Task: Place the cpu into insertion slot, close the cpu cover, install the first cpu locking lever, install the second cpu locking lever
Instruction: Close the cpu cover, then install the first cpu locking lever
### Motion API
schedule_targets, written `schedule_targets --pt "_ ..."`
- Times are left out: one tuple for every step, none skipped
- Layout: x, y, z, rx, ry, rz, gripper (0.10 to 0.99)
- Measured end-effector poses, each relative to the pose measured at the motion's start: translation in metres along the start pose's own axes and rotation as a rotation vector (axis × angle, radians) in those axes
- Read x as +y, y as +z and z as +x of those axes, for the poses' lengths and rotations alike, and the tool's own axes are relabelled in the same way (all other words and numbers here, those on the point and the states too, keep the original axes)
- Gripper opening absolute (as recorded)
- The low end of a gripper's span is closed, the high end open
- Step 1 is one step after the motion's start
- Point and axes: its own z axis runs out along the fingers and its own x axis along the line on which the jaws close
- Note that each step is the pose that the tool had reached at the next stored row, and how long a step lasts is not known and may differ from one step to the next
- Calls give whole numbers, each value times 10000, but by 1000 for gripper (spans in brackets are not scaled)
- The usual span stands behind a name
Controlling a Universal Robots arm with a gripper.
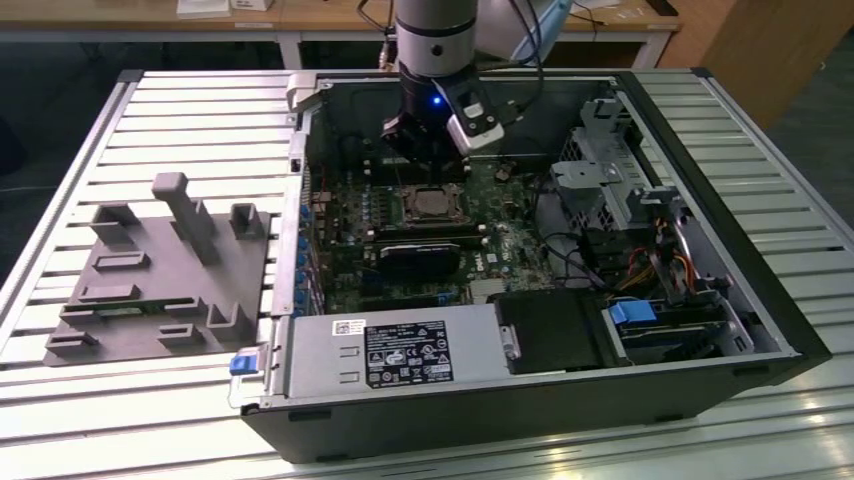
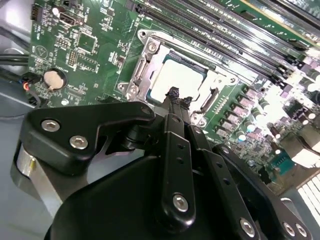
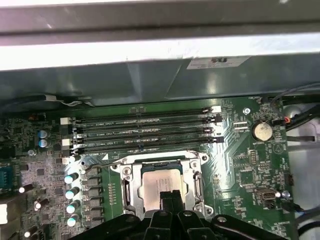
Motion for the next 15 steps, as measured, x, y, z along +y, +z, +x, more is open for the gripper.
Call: schedule_targets --pt "2 -20 -2 -1 1 -1 106" --pt "3 -42 -3 -1 2 -1 106" --pt "4 -60 -5 -1 3 0 106" --pt "5 -70 -5 -1 3 0 106" --pt "5 -70 -5 -2 3 -2 106" --pt "5 -72 -5 -1 3 0 106" --pt "5 -75 -6 -1 3 0 106" --pt "5 -75 -6 -1 3 0 106" --pt "5 -75 -6 -1 3 0 106" --pt "5 -79 -6 1 3 3 106" --pt "6 -86 -6 2 3 5 106" --pt "6 -94 -7 1 3 2 106" --pt "7 -102 -8 0 3 0 106" --pt "8 -111 -8 -1 3 0 106" --pt "8 -118 -9 0 3 0 106"
